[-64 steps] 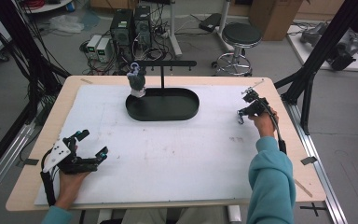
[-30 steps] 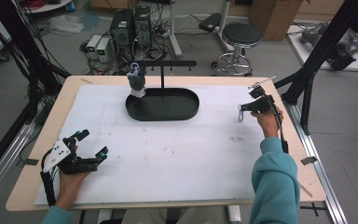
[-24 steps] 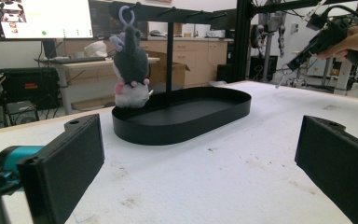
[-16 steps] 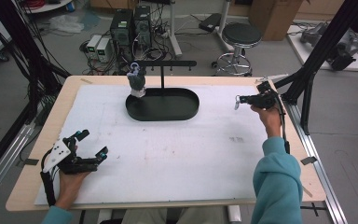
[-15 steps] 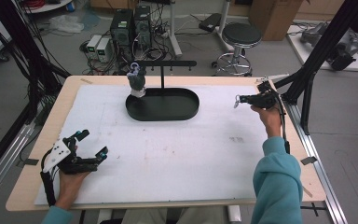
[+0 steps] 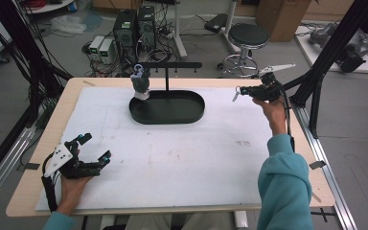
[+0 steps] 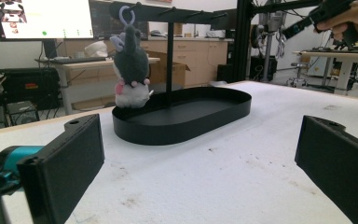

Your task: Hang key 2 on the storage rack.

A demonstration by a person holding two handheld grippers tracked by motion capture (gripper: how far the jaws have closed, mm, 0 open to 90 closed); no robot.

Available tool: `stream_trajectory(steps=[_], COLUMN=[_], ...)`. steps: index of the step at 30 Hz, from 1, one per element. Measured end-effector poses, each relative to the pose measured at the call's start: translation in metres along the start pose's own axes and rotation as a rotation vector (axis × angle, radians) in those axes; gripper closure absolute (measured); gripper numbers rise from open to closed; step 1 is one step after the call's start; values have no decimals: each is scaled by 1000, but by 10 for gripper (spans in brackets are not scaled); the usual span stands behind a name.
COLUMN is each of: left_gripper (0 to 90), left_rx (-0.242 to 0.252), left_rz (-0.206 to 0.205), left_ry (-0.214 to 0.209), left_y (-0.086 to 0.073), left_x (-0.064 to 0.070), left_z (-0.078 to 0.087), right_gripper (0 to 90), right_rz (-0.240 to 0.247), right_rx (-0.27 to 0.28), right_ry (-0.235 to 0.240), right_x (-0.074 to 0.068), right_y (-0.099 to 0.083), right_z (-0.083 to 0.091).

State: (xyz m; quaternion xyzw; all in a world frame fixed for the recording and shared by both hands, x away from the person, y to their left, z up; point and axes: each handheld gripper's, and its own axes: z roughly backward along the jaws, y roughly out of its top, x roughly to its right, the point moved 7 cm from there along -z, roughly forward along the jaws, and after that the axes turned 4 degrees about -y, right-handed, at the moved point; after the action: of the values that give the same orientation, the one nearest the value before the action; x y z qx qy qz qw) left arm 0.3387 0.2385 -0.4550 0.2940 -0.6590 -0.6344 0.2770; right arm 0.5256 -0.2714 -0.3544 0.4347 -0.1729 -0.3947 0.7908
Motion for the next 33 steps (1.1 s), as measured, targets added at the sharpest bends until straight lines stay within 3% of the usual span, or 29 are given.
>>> stream_trajectory(steps=[11, 33], left_gripper=[17, 17], left_rx=[1, 3], left_rz=[1, 1], left_ry=[1, 1], left_y=[0, 0], left_x=[0, 0], left_z=[0, 0], right_gripper=[890, 890], right_rz=[53, 95], right_rx=[25, 37], right_ry=[19, 70], right_x=[-20, -49], right_y=[32, 73], right_z=[-6, -24])
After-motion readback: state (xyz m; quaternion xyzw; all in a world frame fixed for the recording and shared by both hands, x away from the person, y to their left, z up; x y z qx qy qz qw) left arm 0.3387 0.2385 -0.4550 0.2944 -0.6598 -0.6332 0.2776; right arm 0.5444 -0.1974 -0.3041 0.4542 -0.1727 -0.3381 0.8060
